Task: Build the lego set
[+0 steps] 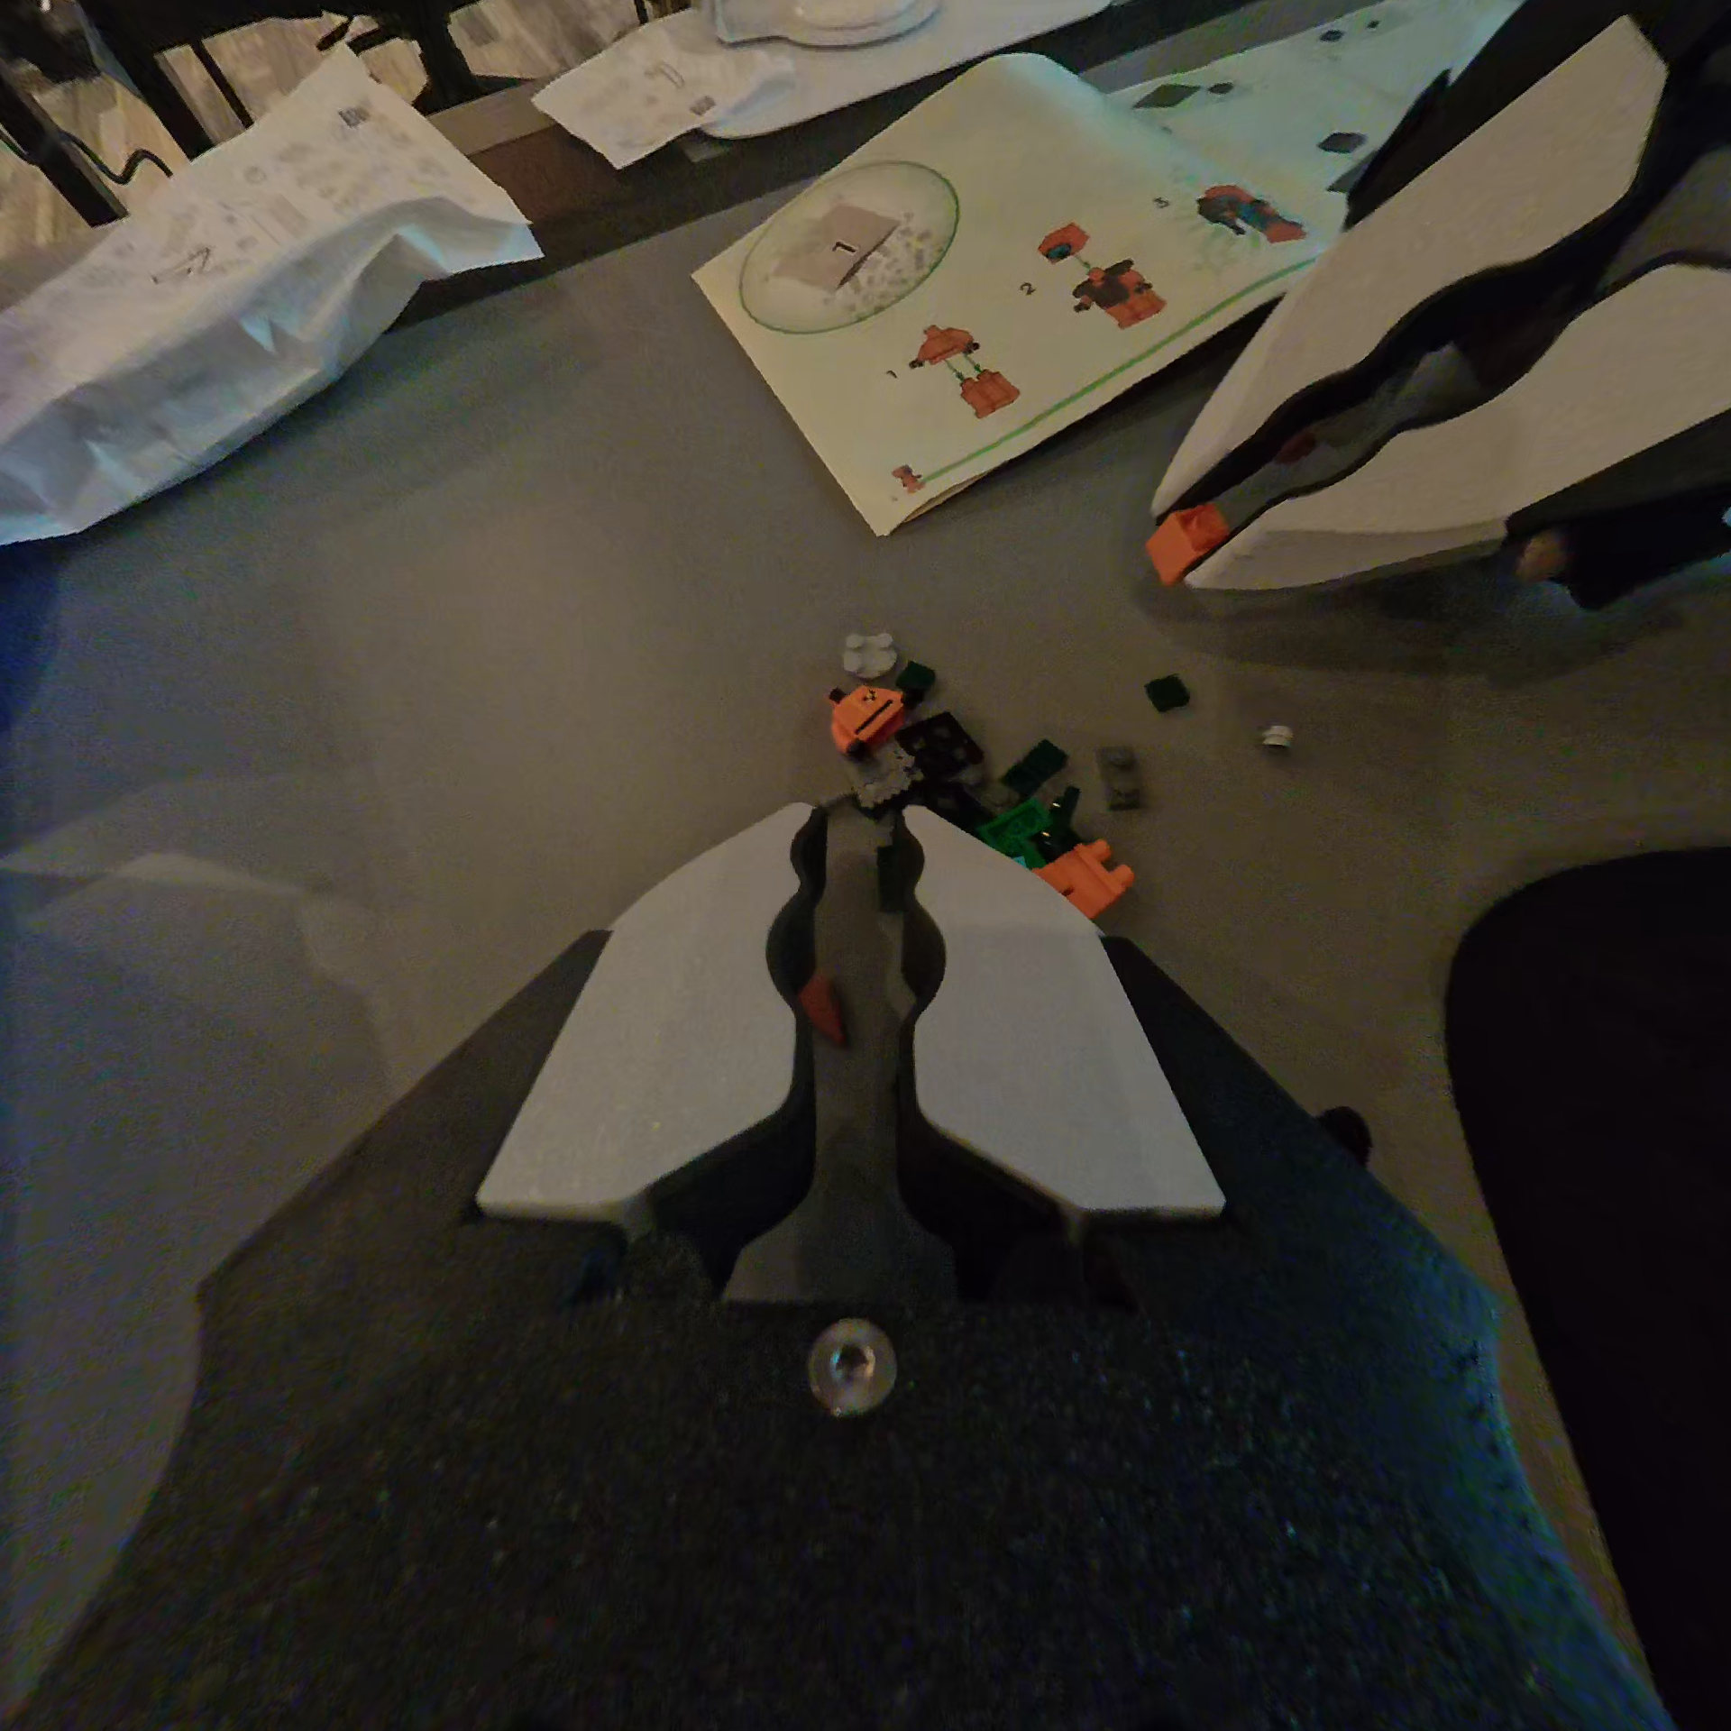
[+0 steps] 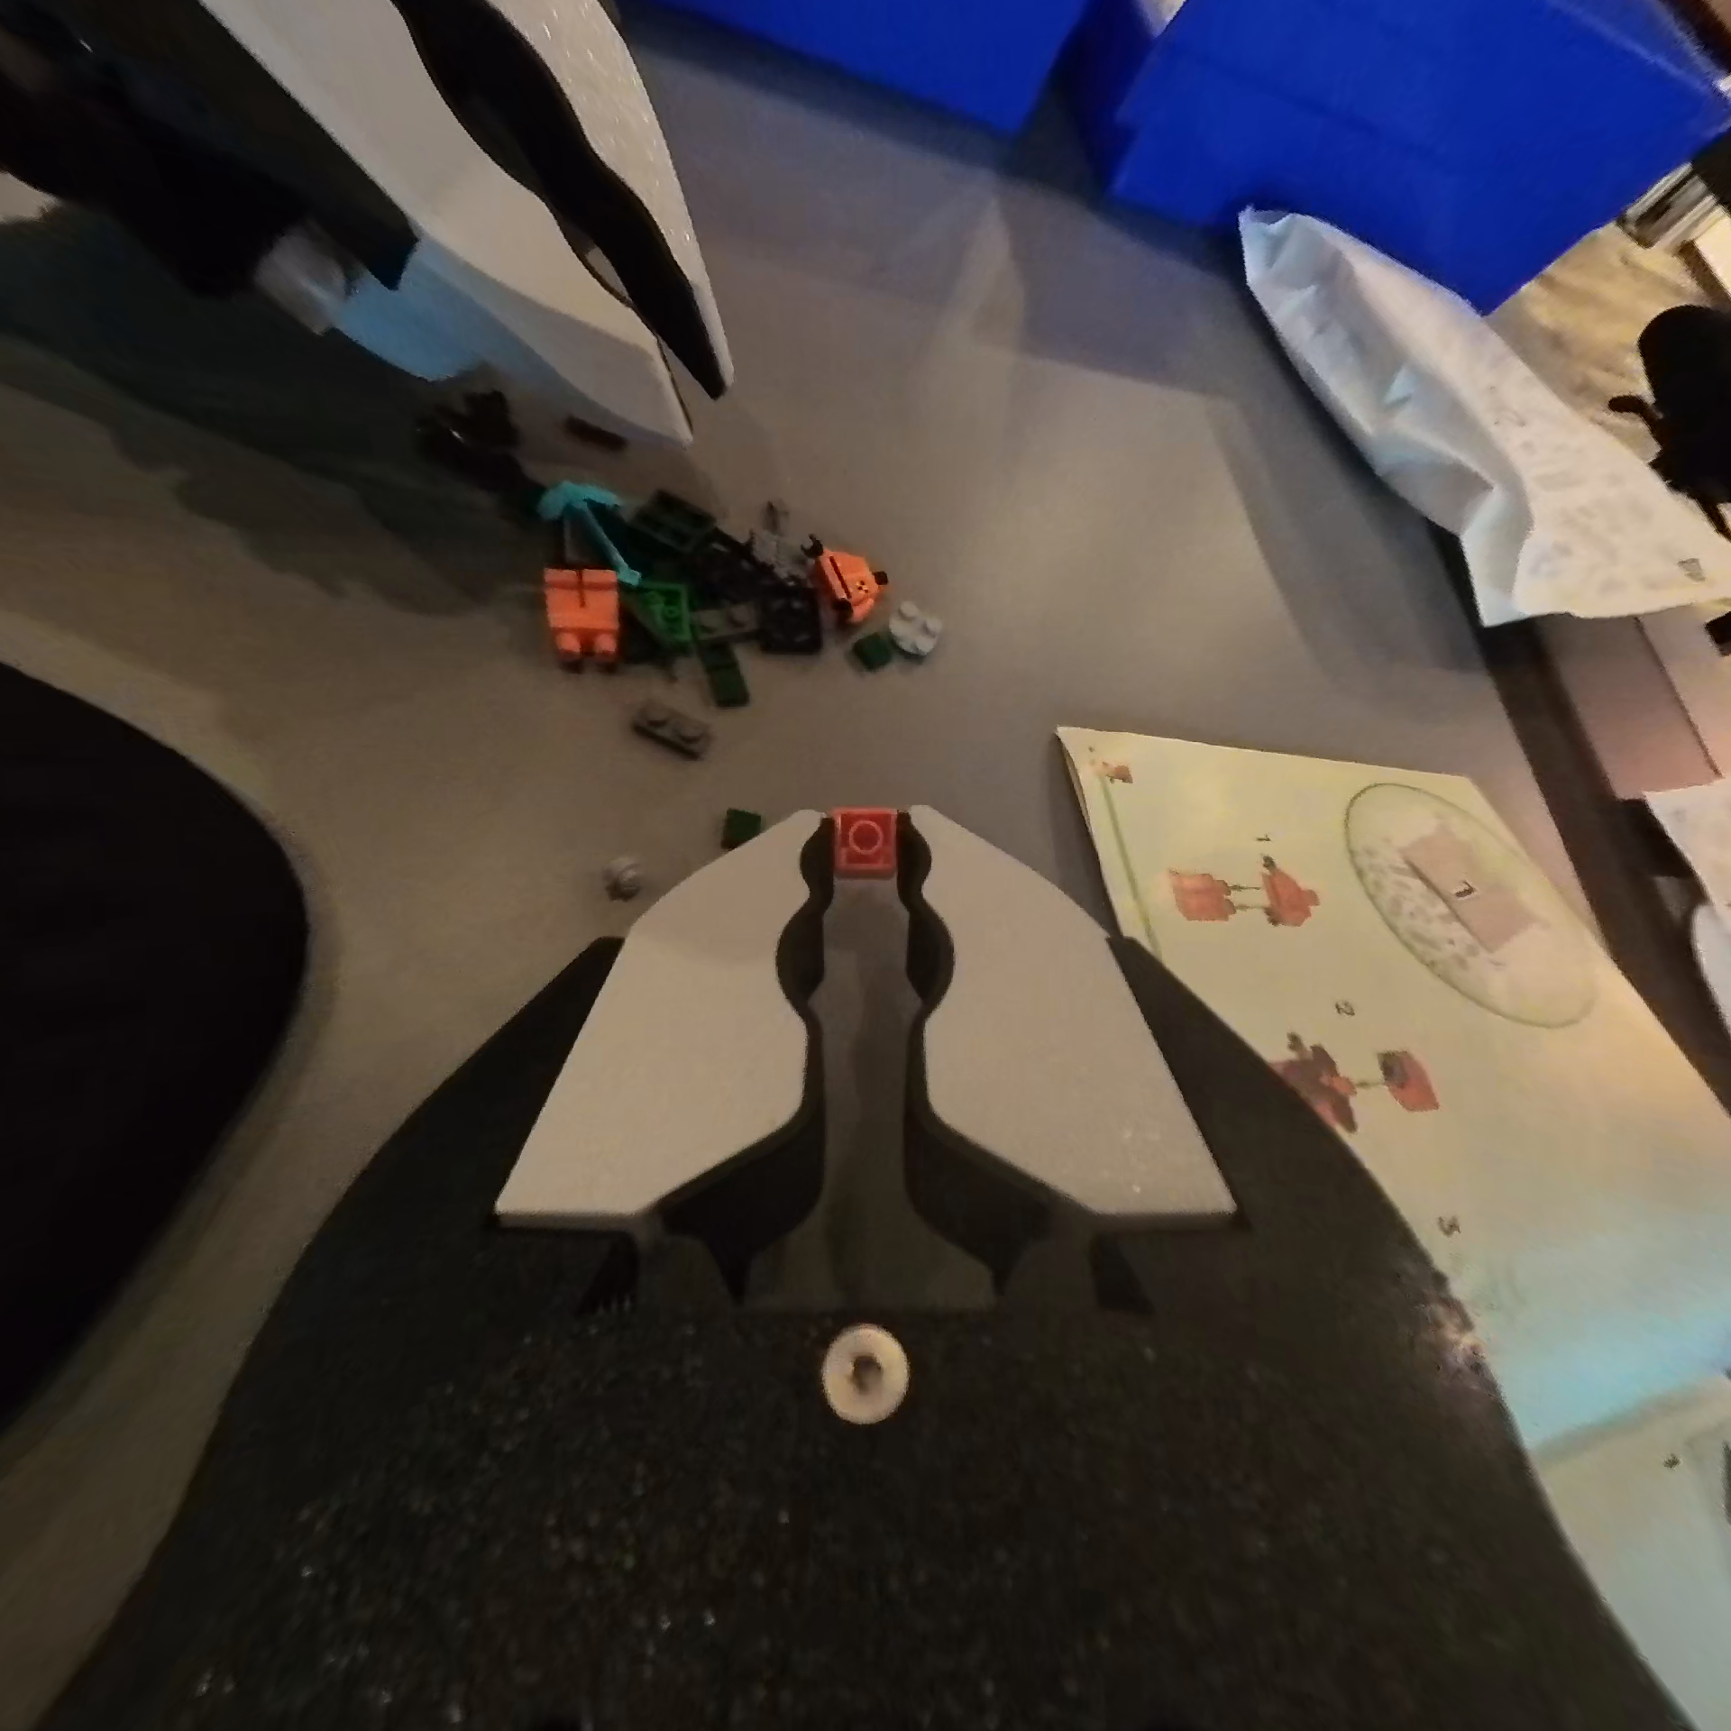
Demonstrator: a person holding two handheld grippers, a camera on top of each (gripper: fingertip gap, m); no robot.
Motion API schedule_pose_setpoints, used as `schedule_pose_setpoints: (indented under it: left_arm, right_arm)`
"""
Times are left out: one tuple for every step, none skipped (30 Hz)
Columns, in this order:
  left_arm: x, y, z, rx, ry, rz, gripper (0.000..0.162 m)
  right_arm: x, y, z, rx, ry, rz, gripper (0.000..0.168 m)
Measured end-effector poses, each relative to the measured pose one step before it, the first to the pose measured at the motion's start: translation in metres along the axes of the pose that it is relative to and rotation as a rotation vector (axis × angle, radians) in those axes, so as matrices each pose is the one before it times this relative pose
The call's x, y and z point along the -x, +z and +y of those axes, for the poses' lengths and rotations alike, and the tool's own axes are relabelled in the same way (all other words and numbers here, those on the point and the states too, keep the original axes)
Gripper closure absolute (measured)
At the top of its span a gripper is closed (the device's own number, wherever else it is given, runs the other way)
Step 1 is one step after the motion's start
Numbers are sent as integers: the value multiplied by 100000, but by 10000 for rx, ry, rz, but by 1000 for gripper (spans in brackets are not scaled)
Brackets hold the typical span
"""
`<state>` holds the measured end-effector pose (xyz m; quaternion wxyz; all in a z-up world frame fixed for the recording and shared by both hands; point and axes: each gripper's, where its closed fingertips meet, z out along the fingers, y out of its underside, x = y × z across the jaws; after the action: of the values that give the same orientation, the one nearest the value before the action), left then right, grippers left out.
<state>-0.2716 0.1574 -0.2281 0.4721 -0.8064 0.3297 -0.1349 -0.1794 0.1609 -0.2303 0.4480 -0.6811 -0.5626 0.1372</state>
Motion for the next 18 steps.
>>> schedule_pose_setpoints:
  left_arm:
    - [23,62,-47,-42,-38,-13,149]
    - [-24,32,-52,-37,-23,0,149]
    - [-45,16,-47,-26,-6,4,149]
    - [-18,-6,-68,-37,-3,-17,149]
    - [-31,-19,-59,-35,-2,-6,149]
    - [-44,-16,-34,-21,-11,14,149]
    - [-20,-26,-27,-21,-17,4,149]
    - [-13,-21,-2,-15,-3,5,149]
    - [4,-23,-6,-9,-1,-2,149]
    - [13,-26,-22,-30,-8,-6,149]
    - [20,-21,-27,-34,-16,-5,150]
    - [42,-11,-38,-39,-17,-17,150]
    - [38,-24,-76,-51,-13,-15,150]
    - [25,-18,-78,-50,-17,-2,150]
    - [-4,-12,-84,-40,-21,12,150]
    - [-29,5,-65,-33,-19,31,150]
    - [-59,14,-27,-9,-9,40,150]
    - [-36,14,21,9,10,21,150]
  right_arm:
    - [-78,240,15,74,21,-32,156]
    - [-54,236,-34,71,34,-55,156]
    - [-69,247,-24,90,33,-35,156]
    - [-106,217,-29,79,15,12,156]
    - [-77,189,-40,58,-2,8,156]
    - [5,186,9,63,0,-36,156]
    - [80,168,58,75,18,-62,156]
    - [101,130,43,39,24,-65,156]
    - [125,88,5,1,19,-53,156]
    - [97,44,-42,-29,6,-21,156]
    - [111,20,-26,-22,-13,-23,155]
    - [103,15,21,14,-15,-27,155]
    - [89,27,33,22,-19,-21,155]
    - [55,15,15,5,-18,-20,154]
    - [43,-16,-11,-8,2,-22,153]
    - [40,-50,-43,-20,32,-35,152]
    - [40,-76,-54,-22,53,-42,151]
    - [16,-103,-55,-21,53,-32,150]
